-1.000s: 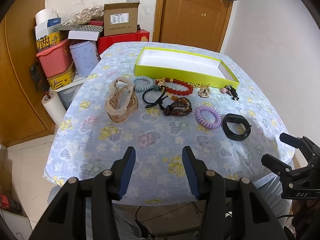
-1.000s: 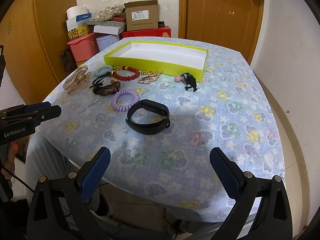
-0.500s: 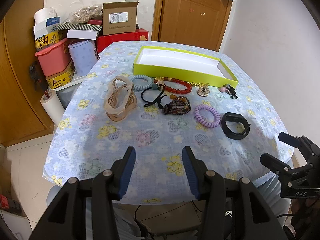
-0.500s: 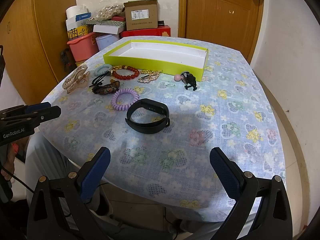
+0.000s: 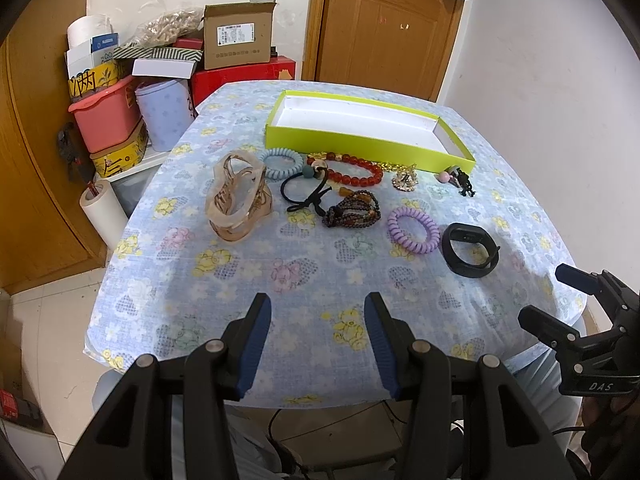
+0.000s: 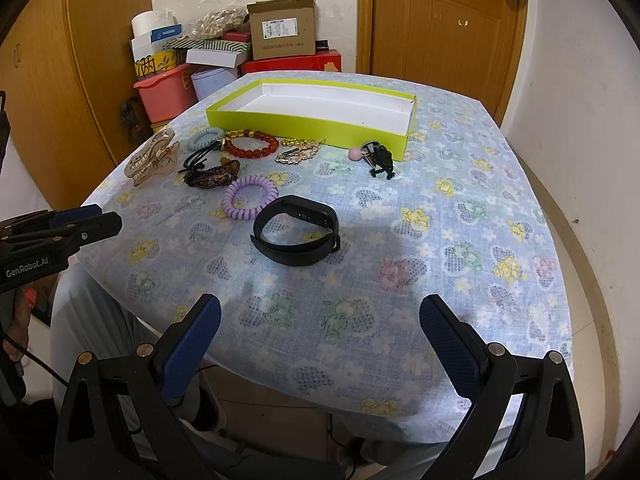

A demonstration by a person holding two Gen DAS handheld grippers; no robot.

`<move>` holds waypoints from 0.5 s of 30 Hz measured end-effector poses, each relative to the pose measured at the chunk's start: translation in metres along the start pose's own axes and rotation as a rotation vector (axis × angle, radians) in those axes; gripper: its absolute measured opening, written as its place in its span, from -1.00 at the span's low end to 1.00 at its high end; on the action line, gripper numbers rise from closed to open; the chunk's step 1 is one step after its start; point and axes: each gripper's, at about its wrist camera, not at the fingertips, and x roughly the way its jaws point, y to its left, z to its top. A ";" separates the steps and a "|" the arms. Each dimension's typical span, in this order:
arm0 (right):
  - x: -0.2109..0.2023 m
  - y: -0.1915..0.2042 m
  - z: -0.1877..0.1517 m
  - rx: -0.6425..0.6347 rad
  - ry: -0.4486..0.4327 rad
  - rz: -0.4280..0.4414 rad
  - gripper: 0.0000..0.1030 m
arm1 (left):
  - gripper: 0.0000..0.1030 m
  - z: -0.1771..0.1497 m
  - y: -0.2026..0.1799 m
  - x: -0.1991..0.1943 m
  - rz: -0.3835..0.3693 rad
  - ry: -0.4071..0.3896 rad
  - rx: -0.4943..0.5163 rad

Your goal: Organize jewelry

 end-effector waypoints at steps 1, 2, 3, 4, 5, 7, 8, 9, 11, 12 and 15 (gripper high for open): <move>0.000 0.000 0.000 0.000 0.000 0.000 0.93 | -0.02 -0.001 0.000 0.000 -0.001 0.000 -0.001; 0.000 0.000 0.000 0.000 0.001 0.000 0.93 | -0.02 -0.001 0.001 0.000 -0.003 0.001 -0.002; 0.000 0.000 0.000 0.000 0.001 0.000 0.93 | -0.02 -0.001 0.002 0.000 -0.003 0.002 -0.003; 0.000 0.000 0.000 0.000 0.000 0.000 0.93 | -0.02 -0.001 0.002 -0.001 -0.004 0.003 -0.005; 0.000 0.000 0.000 0.000 0.000 0.001 0.93 | -0.02 -0.001 0.002 -0.001 -0.006 0.003 -0.007; 0.000 0.000 0.000 0.000 0.000 0.000 0.93 | -0.02 0.000 0.003 -0.001 -0.005 0.004 -0.010; 0.000 0.000 0.000 0.000 0.001 0.001 0.93 | -0.02 0.000 0.004 -0.001 -0.005 0.004 -0.011; 0.000 0.000 0.000 0.000 0.001 0.001 0.93 | -0.02 0.000 0.004 -0.001 -0.008 0.004 -0.011; 0.000 0.000 0.000 0.000 0.001 0.001 0.93 | -0.02 0.000 0.004 -0.002 -0.005 0.003 -0.010; 0.000 0.000 0.000 0.000 0.000 0.000 0.93 | -0.02 0.000 0.004 -0.002 -0.007 0.003 -0.009; 0.000 0.000 0.000 0.000 0.001 0.001 0.93 | -0.02 0.001 0.005 -0.003 -0.006 0.002 -0.008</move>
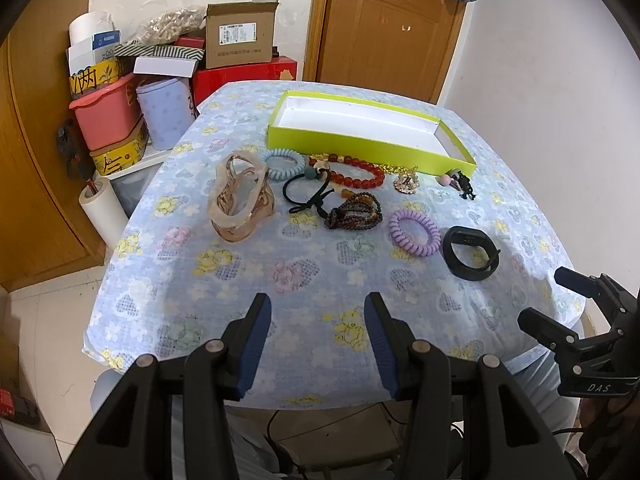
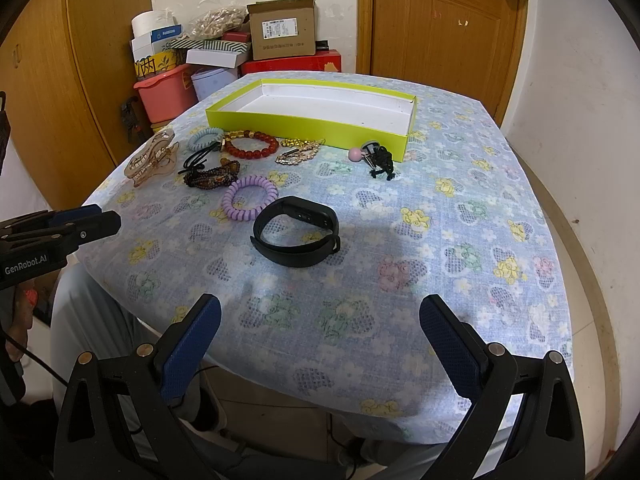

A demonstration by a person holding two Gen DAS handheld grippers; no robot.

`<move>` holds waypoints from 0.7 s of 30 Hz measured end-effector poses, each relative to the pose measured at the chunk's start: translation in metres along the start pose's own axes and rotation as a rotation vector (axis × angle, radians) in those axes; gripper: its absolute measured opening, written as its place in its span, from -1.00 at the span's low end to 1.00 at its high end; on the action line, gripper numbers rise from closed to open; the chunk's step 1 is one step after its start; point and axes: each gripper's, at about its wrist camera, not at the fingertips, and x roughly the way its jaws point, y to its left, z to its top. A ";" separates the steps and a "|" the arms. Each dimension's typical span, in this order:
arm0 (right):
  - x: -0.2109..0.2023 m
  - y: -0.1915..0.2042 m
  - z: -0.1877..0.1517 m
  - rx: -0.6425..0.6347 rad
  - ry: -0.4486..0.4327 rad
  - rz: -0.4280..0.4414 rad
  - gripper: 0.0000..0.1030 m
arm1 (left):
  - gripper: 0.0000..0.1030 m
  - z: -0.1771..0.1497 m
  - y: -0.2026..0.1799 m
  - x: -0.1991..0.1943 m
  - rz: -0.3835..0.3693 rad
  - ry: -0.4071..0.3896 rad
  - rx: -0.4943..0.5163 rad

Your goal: Organize jewelry

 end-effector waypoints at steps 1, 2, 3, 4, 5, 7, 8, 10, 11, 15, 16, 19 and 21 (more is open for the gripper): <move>0.000 0.000 0.000 0.000 0.001 -0.001 0.93 | -0.02 0.000 0.000 0.000 0.000 0.000 0.001; 0.000 0.000 0.000 0.001 0.001 -0.001 0.93 | -0.02 0.000 0.000 0.000 0.002 0.000 0.000; 0.000 0.000 0.000 0.002 0.002 0.000 0.93 | -0.02 0.000 0.000 0.000 0.004 -0.001 0.000; 0.000 0.000 0.000 0.001 0.000 -0.001 0.93 | -0.02 0.001 0.000 0.000 0.004 -0.002 -0.001; 0.000 0.000 0.001 0.001 0.001 -0.002 0.93 | -0.02 0.001 0.001 0.000 0.007 -0.001 -0.002; 0.001 0.000 0.001 0.001 0.001 -0.001 0.93 | -0.02 0.002 0.002 0.002 0.012 0.000 -0.005; 0.001 0.000 0.001 0.001 0.000 -0.001 0.93 | -0.02 0.003 0.003 0.003 0.014 0.001 -0.007; 0.001 -0.001 0.001 0.001 0.001 -0.001 0.93 | -0.02 0.004 0.005 0.005 0.018 0.001 -0.013; 0.001 -0.001 0.002 0.001 0.000 -0.001 0.93 | -0.02 0.005 0.005 0.006 0.018 0.000 -0.014; 0.003 -0.002 0.003 0.002 -0.001 0.000 0.93 | -0.02 0.009 0.010 0.008 0.016 -0.013 -0.017; 0.004 -0.003 0.003 0.003 -0.001 -0.001 0.93 | -0.02 0.010 0.013 0.009 0.021 -0.019 -0.021; 0.007 -0.005 0.007 0.004 -0.002 -0.001 0.93 | -0.02 0.015 0.023 0.010 0.020 -0.033 -0.047; 0.008 -0.008 0.010 0.008 -0.005 0.001 0.93 | -0.02 0.019 0.028 0.012 0.050 -0.044 -0.047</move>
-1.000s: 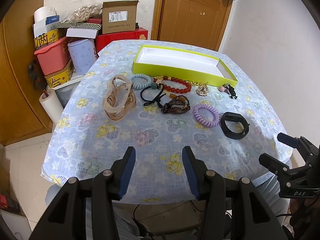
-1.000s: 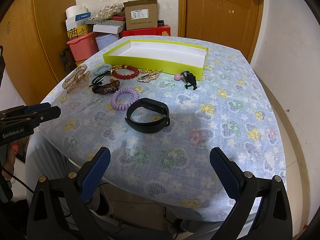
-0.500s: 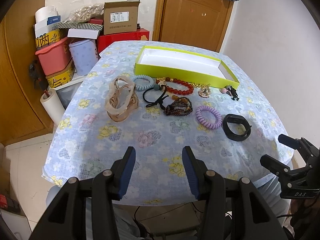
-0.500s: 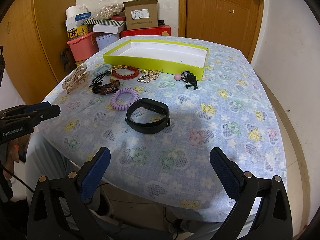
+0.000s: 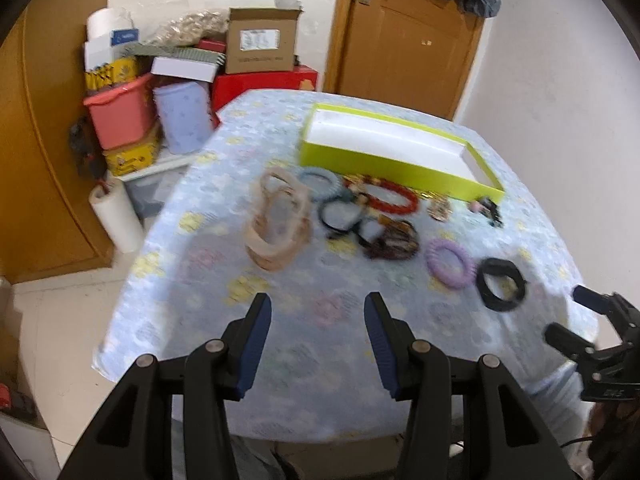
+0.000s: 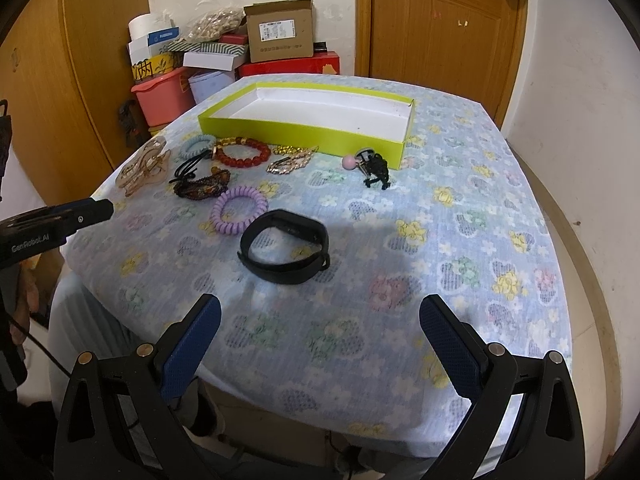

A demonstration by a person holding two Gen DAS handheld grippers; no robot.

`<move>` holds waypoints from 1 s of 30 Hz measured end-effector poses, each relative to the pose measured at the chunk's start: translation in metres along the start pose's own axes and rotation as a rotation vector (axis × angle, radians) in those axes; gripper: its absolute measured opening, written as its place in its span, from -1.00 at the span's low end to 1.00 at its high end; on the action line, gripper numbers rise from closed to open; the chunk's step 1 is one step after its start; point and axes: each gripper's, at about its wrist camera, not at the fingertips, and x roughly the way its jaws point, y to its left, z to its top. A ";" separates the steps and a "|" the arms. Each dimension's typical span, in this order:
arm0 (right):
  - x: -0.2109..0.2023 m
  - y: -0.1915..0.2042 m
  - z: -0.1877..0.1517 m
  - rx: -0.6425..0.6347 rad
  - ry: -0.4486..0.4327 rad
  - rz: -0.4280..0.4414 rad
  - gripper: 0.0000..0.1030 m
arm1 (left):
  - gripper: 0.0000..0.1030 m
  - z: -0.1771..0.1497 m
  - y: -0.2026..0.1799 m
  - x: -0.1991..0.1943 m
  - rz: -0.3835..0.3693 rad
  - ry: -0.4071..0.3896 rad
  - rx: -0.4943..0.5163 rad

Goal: Organize jewelry
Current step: 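Grasp the tan woven bracelet with the left tool while the right grasps the black band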

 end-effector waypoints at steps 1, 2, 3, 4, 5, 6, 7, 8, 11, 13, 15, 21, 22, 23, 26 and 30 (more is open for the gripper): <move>0.001 -0.002 0.003 0.003 -0.001 0.002 0.93 | 0.02 0.002 0.003 0.001 0.005 -0.004 -0.002; 0.002 -0.003 0.004 0.004 -0.002 0.006 0.93 | 0.05 0.004 0.006 0.003 0.003 -0.004 -0.004; 0.004 -0.004 0.006 0.004 -0.001 0.008 0.93 | 0.09 0.006 0.009 0.005 0.004 -0.007 -0.006; 0.005 -0.004 0.007 0.003 0.001 0.011 0.93 | 0.09 0.009 0.011 0.007 0.007 -0.010 -0.006; 0.007 -0.004 0.009 0.002 0.004 0.014 0.93 | 0.10 0.011 0.013 0.009 0.007 -0.013 -0.003; 0.009 -0.004 0.010 0.000 0.006 0.019 0.93 | 0.10 0.013 0.014 0.011 0.010 -0.016 0.000; 0.011 -0.004 0.011 0.000 0.009 0.026 0.93 | 0.11 0.016 0.016 0.015 0.014 -0.017 0.002; 0.012 -0.004 0.012 -0.001 0.012 0.031 0.93 | 0.11 0.018 0.017 0.018 0.016 -0.015 0.006; 0.017 -0.003 0.015 -0.008 0.015 0.046 0.93 | 0.11 0.026 0.022 0.029 0.016 -0.012 0.009; 0.019 -0.002 0.017 -0.014 0.012 0.055 0.93 | 0.11 0.030 0.022 0.036 0.017 -0.009 0.014; 0.022 -0.002 0.019 -0.020 0.012 0.067 0.93 | 0.11 0.034 0.023 0.043 0.010 -0.006 0.019; 0.032 -0.001 0.024 -0.047 0.016 0.091 0.93 | 0.11 0.041 0.022 0.062 0.010 0.007 0.027; 0.033 -0.002 0.025 -0.046 0.018 0.096 0.93 | 0.11 0.041 0.021 0.064 0.011 0.006 0.024; 0.034 -0.003 0.027 -0.042 0.015 0.099 0.93 | 0.11 0.042 0.022 0.065 0.011 0.005 0.020; 0.033 -0.009 0.031 -0.020 -0.002 0.112 0.93 | 0.05 0.045 0.023 0.069 0.002 0.001 0.005; 0.038 -0.016 0.038 0.003 0.003 0.125 0.53 | -0.09 0.046 0.023 0.072 0.008 0.000 0.006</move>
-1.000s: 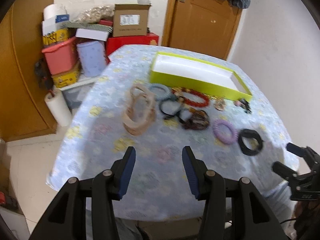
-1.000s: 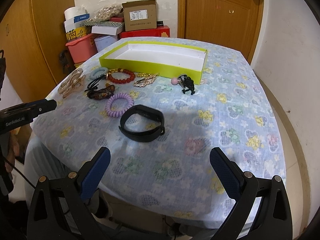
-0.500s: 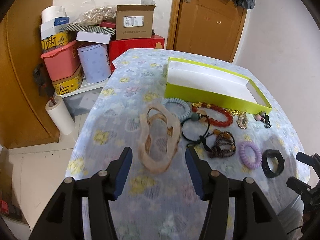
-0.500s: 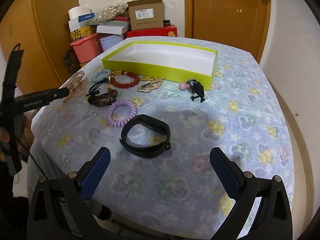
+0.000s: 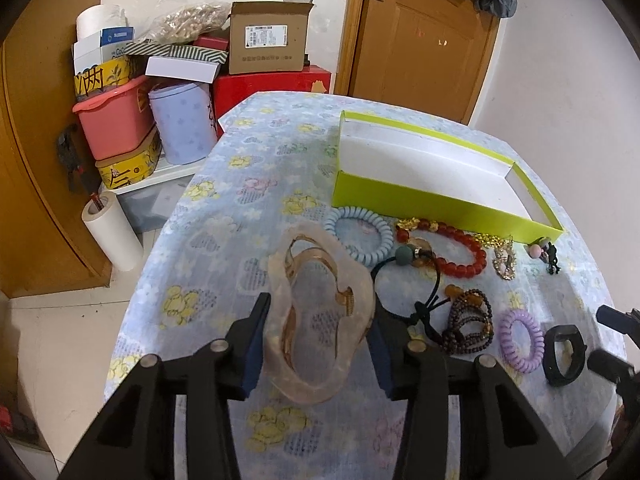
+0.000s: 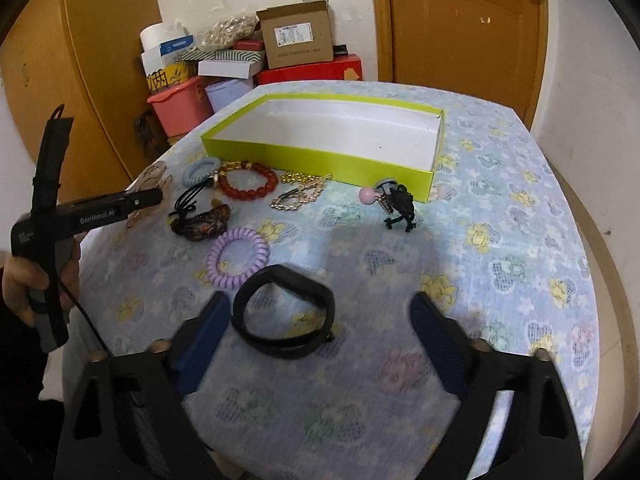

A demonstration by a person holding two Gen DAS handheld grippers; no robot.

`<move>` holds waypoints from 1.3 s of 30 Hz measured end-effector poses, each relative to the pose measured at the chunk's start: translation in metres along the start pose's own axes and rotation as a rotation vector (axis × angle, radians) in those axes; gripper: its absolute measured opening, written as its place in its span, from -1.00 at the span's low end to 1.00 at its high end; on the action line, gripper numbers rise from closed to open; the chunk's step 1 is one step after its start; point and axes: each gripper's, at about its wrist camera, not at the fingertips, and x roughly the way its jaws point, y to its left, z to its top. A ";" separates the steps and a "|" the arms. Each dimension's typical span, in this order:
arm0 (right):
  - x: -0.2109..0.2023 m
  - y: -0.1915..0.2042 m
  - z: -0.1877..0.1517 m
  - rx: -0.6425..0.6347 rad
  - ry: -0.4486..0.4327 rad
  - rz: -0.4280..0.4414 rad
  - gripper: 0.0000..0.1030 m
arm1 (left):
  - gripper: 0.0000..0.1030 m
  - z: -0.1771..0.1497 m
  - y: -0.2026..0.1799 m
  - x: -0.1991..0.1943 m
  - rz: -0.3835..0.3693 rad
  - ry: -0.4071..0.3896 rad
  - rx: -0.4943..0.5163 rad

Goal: Organize jewelry
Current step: 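Grasp the tan woven bracelet with the left tool while the right grasps the black band, then carry the tan bracelet into the green box with the left tool while the right drops the band there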

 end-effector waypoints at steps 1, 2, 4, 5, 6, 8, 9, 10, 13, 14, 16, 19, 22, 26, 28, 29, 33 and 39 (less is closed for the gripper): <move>0.004 -0.002 0.001 0.006 0.013 0.001 0.35 | -0.10 0.000 0.000 0.000 0.000 -0.002 0.001; 0.007 -0.004 0.002 0.011 0.024 0.004 0.19 | -0.10 0.000 0.000 0.001 0.001 -0.005 0.003; 0.013 -0.008 0.002 0.025 0.050 0.015 0.00 | -0.10 0.001 -0.001 0.001 0.006 -0.007 0.008; 0.016 -0.009 0.002 0.023 0.062 0.020 -0.07 | -0.10 0.001 -0.002 0.002 0.009 -0.008 0.012; 0.019 -0.008 0.002 0.017 0.071 0.019 -0.10 | -0.11 0.001 -0.003 0.002 0.013 -0.009 0.017; 0.022 -0.006 0.001 0.003 0.085 0.022 -0.22 | -0.11 0.002 -0.003 0.003 0.019 -0.010 0.026; 0.023 -0.005 0.002 -0.009 0.084 0.019 -0.24 | -0.12 0.003 -0.004 0.004 0.023 -0.010 0.028; 0.024 -0.003 0.002 -0.019 0.090 0.021 -0.33 | -0.12 0.003 -0.005 0.004 0.025 -0.010 0.030; 0.025 0.001 0.002 -0.034 0.101 0.029 -0.56 | -0.12 0.004 -0.006 0.004 0.029 -0.011 0.035; 0.025 0.002 0.002 -0.040 0.103 0.023 -0.56 | -0.13 0.004 -0.006 0.004 0.031 -0.010 0.036; 0.025 0.003 0.001 -0.051 0.105 0.011 -0.57 | -0.13 0.004 -0.007 0.004 0.030 -0.010 0.036; 0.023 0.003 0.001 -0.043 0.102 0.007 -0.60 | -0.13 0.004 -0.007 0.003 0.032 -0.015 0.035; 0.020 0.001 0.000 -0.036 0.095 -0.005 -0.64 | -0.13 0.003 -0.007 -0.002 0.028 -0.028 0.032; 0.014 0.000 -0.002 -0.025 0.086 -0.011 -0.67 | -0.13 0.001 -0.011 -0.014 0.013 -0.050 0.040; 0.010 -0.001 -0.003 -0.020 0.076 -0.015 -0.69 | -0.13 0.001 -0.015 -0.021 0.002 -0.059 0.049; 0.009 -0.001 -0.004 -0.018 0.072 -0.016 -0.69 | -0.13 0.001 -0.017 -0.024 -0.004 -0.064 0.053; 0.001 -0.001 -0.003 -0.010 0.053 -0.016 -0.69 | -0.13 0.001 -0.024 -0.036 -0.031 -0.079 0.063; -0.006 -0.005 0.002 0.005 0.028 -0.002 -0.69 | -0.13 0.008 -0.034 -0.044 -0.053 -0.093 0.076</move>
